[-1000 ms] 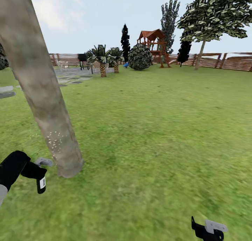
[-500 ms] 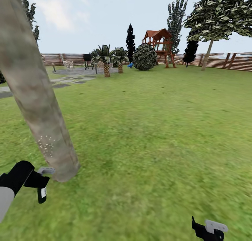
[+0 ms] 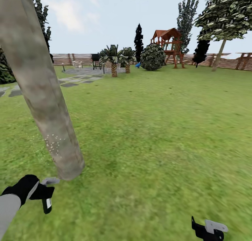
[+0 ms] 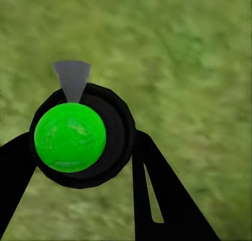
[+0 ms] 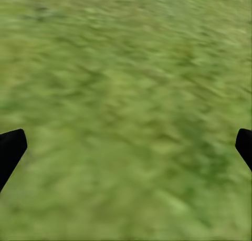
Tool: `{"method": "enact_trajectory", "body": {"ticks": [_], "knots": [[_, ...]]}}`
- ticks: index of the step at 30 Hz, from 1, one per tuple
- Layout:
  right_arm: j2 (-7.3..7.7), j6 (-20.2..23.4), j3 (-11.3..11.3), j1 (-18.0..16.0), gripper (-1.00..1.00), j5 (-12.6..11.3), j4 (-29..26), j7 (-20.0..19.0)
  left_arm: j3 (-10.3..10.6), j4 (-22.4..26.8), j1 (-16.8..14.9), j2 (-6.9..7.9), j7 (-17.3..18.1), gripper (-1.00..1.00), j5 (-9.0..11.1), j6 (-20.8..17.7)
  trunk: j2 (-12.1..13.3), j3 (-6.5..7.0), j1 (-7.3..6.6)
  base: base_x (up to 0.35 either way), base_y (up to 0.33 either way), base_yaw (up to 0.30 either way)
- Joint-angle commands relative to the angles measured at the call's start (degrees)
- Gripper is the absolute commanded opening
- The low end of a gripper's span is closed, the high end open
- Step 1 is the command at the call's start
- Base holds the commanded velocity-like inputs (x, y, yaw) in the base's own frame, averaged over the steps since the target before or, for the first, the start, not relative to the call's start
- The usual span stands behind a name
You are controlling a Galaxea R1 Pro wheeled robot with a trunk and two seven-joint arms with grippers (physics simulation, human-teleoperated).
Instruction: In the garden, pick up the pesticide atomizer on the floor and spray pesticide onto both trees until each tree trunk is fully covered.
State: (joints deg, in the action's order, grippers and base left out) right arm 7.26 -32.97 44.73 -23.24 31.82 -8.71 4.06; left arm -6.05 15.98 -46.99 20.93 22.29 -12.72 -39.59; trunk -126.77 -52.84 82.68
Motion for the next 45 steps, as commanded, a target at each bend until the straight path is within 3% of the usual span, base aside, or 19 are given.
{"method": "enact_trajectory", "body": {"ticks": [1,3,6,11,17,25,30,33,45], "knots": [[0.03,-0.17,0.18,-0.05,1.0,0.62,0.1,0.42,-0.45,-1.37,0.39,-1.53,-2.77,-1.0,-0.14,2.27,-0.03,-0.05,-0.01,0.076,-0.021,0.037],[0.01,-0.18,0.18,-0.05,1.0,0.63,0.1,0.42,-0.44,-1.82,0.58,-2.47,-5.01,-1.0,0.16,3.73,-0.03,-0.05,-0.01,0.191,-0.089,0.016],[-0.02,-0.17,0.12,-0.05,1.0,0.68,0.1,0.42,-0.42,-2.09,0.66,-2.69,-6.05,-1.0,1.18,4.41,-0.03,-0.05,-0.01,0.258,-0.127,0.004],[-0.05,-0.17,0.09,-0.05,1.0,0.69,0.18,0.42,-0.37,-2.22,0.7,-3.04,-6.28,-1.0,2.42,4.68,-0.03,-0.05,-0.01,0.283,-0.136,0.0],[-0.05,-0.17,0.09,-0.05,1.0,0.7,0.18,0.42,-0.37,-2.2,0.73,-3.79,-6.3,-1.0,2.44,4.7,-0.03,-0.05,-0.01,0.286,-0.137,0.027],[-0.05,-0.17,0.09,-0.05,1.0,0.7,0.19,0.42,-0.45,-2.26,0.72,-3.46,-6.37,-1.0,2.27,4.62,-0.03,-0.05,-0.01,0.126,-0.062,0.254],[-0.05,-0.17,0.09,-0.05,1.0,0.7,0.19,0.42,-2.75,-1.86,1.66,-2.98,-6.31,-1.0,2.28,4.63,-0.03,-0.05,-0.01,0.002,-0.001,0.262],[-0.05,-0.17,0.09,-0.05,1.0,0.7,0.19,0.42,-3.65,-1.08,1.87,-3.45,-6.3,-1.0,2.36,4.8,-0.03,-0.05,-0.01,0.018,-0.072,0.052],[-0.05,-0.17,0.09,-0.05,1.0,0.7,0.16,0.42,-3.91,-0.6,1.91,-3.7,-6.3,-1.0,2.43,4.96,-0.03,-0.05,-0.01,0.083,-0.251,0.003]]}}
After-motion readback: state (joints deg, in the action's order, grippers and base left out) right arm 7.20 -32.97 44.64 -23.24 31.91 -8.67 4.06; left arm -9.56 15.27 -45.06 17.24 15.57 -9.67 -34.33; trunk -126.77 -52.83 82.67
